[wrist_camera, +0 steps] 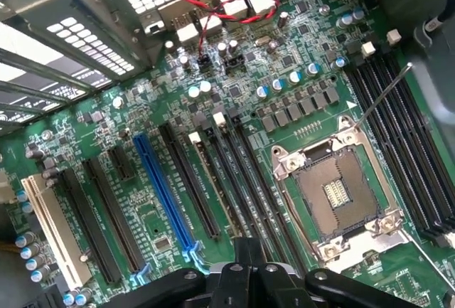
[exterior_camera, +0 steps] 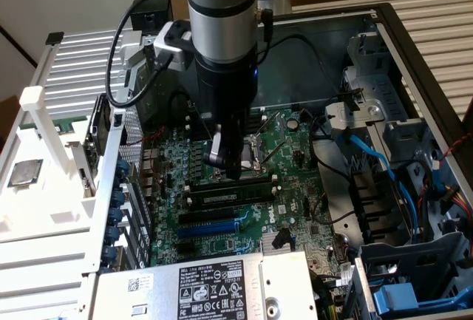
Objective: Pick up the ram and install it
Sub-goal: 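Press down the ram until it locks into place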
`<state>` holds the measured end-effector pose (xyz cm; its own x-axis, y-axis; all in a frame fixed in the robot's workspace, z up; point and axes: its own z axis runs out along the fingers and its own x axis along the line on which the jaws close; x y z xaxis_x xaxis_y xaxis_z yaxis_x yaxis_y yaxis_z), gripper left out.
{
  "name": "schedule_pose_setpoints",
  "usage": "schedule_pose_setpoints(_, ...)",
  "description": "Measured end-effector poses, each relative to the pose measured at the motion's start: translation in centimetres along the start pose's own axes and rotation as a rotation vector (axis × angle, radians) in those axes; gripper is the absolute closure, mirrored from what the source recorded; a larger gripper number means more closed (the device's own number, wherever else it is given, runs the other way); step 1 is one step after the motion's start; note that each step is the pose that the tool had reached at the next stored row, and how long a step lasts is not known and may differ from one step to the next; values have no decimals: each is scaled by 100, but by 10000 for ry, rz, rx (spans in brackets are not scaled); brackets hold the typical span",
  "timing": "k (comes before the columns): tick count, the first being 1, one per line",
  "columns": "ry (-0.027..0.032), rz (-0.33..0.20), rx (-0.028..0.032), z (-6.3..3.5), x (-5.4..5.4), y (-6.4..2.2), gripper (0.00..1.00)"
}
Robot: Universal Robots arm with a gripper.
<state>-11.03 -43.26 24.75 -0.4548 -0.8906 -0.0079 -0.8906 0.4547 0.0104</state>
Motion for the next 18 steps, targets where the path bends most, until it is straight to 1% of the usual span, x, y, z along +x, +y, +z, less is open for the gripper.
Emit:
schedule_pose_setpoints(1, -1, 174, 2, 2, 0, 0, 90)
schedule_pose_setpoints(2, -5, 529, 4, 6, 0, 0, 90)
schedule_pose_setpoints(8, -15, 1538, 12, 18, 0, 0, 90)
schedule_pose_setpoints(9, -18, 1882, 15, 20, 0, 0, 90)
schedule_pose_setpoints(18, -34, 3391, 27, 25, 0, 0, 90)
